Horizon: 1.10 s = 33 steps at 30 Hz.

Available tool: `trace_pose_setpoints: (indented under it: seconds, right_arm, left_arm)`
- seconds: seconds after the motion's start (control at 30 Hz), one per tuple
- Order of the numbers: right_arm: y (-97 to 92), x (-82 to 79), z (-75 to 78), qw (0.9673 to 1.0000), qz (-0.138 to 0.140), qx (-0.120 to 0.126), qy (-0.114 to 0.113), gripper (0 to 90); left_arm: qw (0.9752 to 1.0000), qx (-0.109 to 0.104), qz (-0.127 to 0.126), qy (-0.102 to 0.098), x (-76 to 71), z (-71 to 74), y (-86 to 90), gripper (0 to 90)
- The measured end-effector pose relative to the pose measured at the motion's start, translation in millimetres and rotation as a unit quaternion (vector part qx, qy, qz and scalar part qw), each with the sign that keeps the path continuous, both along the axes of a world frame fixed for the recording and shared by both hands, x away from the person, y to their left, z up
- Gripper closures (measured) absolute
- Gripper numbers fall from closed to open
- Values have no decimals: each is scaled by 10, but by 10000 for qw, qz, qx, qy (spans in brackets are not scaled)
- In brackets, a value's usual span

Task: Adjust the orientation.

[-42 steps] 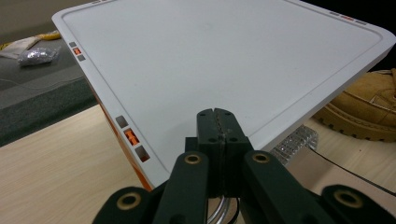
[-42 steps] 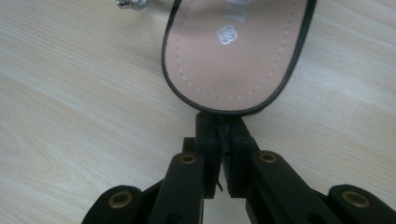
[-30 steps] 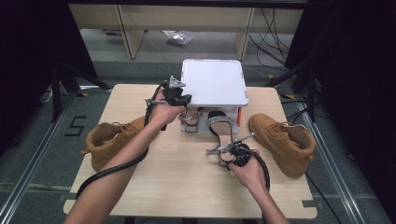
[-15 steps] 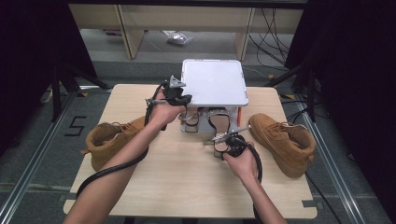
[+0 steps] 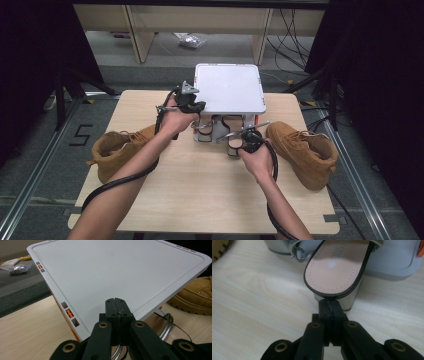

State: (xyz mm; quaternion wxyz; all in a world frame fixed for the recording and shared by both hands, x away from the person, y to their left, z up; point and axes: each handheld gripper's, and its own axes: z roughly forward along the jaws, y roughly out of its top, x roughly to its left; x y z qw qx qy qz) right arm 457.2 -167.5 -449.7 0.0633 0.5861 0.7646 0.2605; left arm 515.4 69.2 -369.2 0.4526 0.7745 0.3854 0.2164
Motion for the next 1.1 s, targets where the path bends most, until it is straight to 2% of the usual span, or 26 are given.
trace_pose_setpoints:
  seconds: [0.1,0.13,0.23,0.33,0.37,0.4,0.43,0.47,0.5,0.53,0.6,0.7,0.77,0.83,0.9,1.0,1.03,1.07,1.1]
  right_arm:
    - [-3,53,8,9999,-84,-36,-93,900]
    - [-5,56,16,9998,-63,-31,-185,900]
    - [20,69,23,9997,-155,39,-175,900]
    - [4,85,21,9997,-63,52,-245,900]
    - [12,84,29,9996,-124,89,-226,900]
    - [13,83,43,9995,-164,36,-274,900]
    - [3,91,44,9994,-106,82,-332,900]
    - [16,86,62,9992,-187,76,-349,900]
    - [11,93,57,9988,-186,36,-458,900]
    - [6,101,63,9990,-131,53,-424,900]
    - [26,97,65,9990,-220,77,-385,900]
    - [42,91,57,9984,-239,2,-522,900]
    - [57,90,41,9983,-249,85,-528,900]
    - [67,87,27,9980,-279,40,-558,900]
    - [65,89,20,9980,-261,14,-583,900]
    - [66,84,16,9978,-286,-20,-592,900]
    - [56,90,-2,9974,-202,-79,-682,900]
    - [80,69,-8,9975,-307,-89,-623,900]
    - [78,71,-23,9978,-286,-49,-592,900]
  left_arm:
    - [10000,3,-5,7,-1,0,0,896]
    - [10000,2,-5,4,-1,0,0,896]
    - [10000,1,-5,6,1,1,1,896]
    - [10000,33,-1,19,-6,2,1,896]
    - [10000,24,-4,18,-5,1,1,896]
    - [10000,19,-6,20,-4,1,1,896]
    - [10000,20,-10,23,-3,2,0,896]
    - [10000,26,-14,21,-3,2,0,896]
    - [10000,56,-44,7,1,2,6,896]
    - [10000,48,-39,5,2,1,4,896]
    - [10000,21,-14,18,-1,1,-1,896]
    - [10000,12,-21,4,0,-3,-3,896]
    - [10000,73,-59,-9,5,0,3,896]
    - [10000,32,-32,-21,7,-1,-9,896]
    - [9999,110,-86,-18,8,3,4,897]
    - [10000,55,-55,8,5,2,3,897]
    - [10000,35,-47,5,7,0,2,897]
    - [10000,34,-50,6,7,0,1,896]
    - [9999,85,-88,-13,9,1,7,897]
